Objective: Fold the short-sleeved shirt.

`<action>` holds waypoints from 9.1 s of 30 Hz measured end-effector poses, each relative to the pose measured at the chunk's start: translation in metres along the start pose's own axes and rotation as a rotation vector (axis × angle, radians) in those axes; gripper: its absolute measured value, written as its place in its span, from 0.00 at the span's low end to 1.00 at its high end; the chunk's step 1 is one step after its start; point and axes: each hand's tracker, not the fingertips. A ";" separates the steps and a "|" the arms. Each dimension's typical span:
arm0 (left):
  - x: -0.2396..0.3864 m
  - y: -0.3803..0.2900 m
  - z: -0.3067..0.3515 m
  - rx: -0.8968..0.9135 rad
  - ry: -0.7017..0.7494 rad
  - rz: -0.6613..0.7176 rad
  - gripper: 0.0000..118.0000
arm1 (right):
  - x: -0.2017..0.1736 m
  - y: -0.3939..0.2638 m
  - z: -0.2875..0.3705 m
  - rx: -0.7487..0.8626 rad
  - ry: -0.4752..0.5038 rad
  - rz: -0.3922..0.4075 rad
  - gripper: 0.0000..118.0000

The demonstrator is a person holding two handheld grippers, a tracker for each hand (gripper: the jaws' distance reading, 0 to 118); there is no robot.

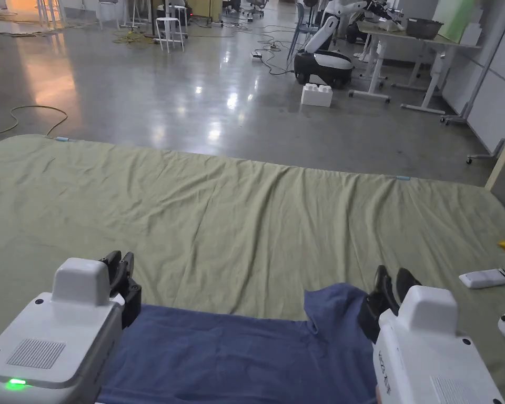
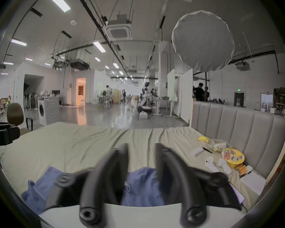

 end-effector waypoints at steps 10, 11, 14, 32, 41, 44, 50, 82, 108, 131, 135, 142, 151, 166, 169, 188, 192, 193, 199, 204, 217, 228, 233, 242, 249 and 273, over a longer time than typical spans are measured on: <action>0.003 0.001 0.000 0.020 -0.011 0.008 0.05 | -0.011 0.005 0.007 0.065 0.024 0.025 0.02; -0.001 -0.001 -0.001 0.014 -0.003 0.008 0.05 | -0.011 0.005 0.006 0.061 0.025 0.031 0.02; -0.014 -0.011 -0.013 -0.056 0.008 0.040 0.05 | -0.009 0.002 -0.001 0.034 0.021 0.025 0.02; -0.110 -0.102 -0.223 -0.664 -0.014 0.235 0.52 | -0.001 -0.031 -0.039 -0.145 0.006 0.062 0.02; -0.096 -0.146 -0.288 -0.893 -0.009 0.140 0.56 | 0.012 -0.050 -0.049 -0.230 -0.049 0.076 0.02; -0.090 -0.151 -0.287 -0.896 -0.024 0.089 0.54 | 0.014 -0.056 -0.052 -0.260 -0.058 0.073 0.02; -0.075 -0.144 -0.284 -0.854 -0.113 0.029 0.11 | 0.020 -0.067 -0.060 -0.316 -0.061 0.048 0.02; -0.073 -0.104 -0.175 -0.672 -0.082 0.114 0.05 | 0.092 -0.193 -0.281 -1.013 0.061 0.016 0.48; -0.130 -0.065 -0.070 -0.525 -0.118 0.155 0.05 | 0.113 -0.057 -0.064 -0.684 0.115 0.048 0.01; -0.120 -0.186 0.009 -0.841 -0.111 0.025 0.05 | 0.106 -0.176 0.044 -0.953 0.079 0.150 0.02; -0.114 -0.183 0.005 -0.827 -0.075 0.034 0.16 | 0.100 -0.174 0.040 -0.959 0.052 0.190 0.41; -0.101 -0.126 -0.007 -0.629 -0.076 0.077 0.43 | 0.101 -0.102 0.021 -0.675 -0.032 0.073 0.75; -0.045 -0.028 -0.031 -0.200 -0.057 0.081 0.43 | 0.039 -0.018 -0.005 -0.181 -0.016 -0.016 0.75; 0.007 0.016 -0.015 0.047 -0.001 -0.007 0.06 | -0.015 0.004 -0.009 0.004 0.004 0.023 0.04; 0.004 0.014 -0.012 0.038 0.003 0.002 0.04 | -0.017 0.002 -0.009 -0.008 0.016 0.012 0.02; -0.158 -0.092 -0.024 -0.514 -0.175 0.325 0.08 | -0.010 -0.013 -0.015 -0.075 0.053 0.050 0.01; -0.186 -0.122 -0.029 -0.640 -0.203 0.361 0.67 | -0.009 -0.018 -0.017 -0.097 0.056 0.055 0.01; -0.192 -0.131 -0.031 -0.677 -0.210 0.394 0.74 | -0.008 -0.019 -0.017 -0.105 0.057 0.054 0.01; -0.221 -0.194 -0.046 -0.879 -0.399 0.717 0.75 | -0.009 -0.027 -0.014 -0.142 0.058 0.063 0.01; -0.230 -0.222 -0.045 -0.772 -0.485 0.928 0.75 | -0.008 -0.034 -0.011 -0.171 0.057 0.089 0.01; -0.198 -0.238 -0.068 -0.883 -0.496 0.900 0.15 | -0.011 -0.045 -0.010 -0.217 0.072 0.103 0.01; -0.184 -0.186 -0.046 -0.807 -0.475 0.816 0.08 | 0.000 -0.048 -0.010 -0.228 0.071 0.105 0.01; -0.195 -0.150 -0.039 -0.785 -0.447 0.763 0.08 | 0.006 -0.045 -0.011 -0.219 0.053 0.104 0.01; -0.233 -0.106 -0.022 -0.756 -0.340 0.626 0.08 | 0.010 -0.043 -0.012 -0.213 0.052 0.093 0.01; -0.207 -0.080 -0.015 -0.777 -0.319 0.514 0.08 | 0.005 -0.044 -0.014 -0.216 0.072 0.086 0.01; 0.044 -0.085 -0.058 -0.983 -0.621 0.294 0.08 | 0.010 -0.054 -0.002 -0.264 0.080 0.084 0.01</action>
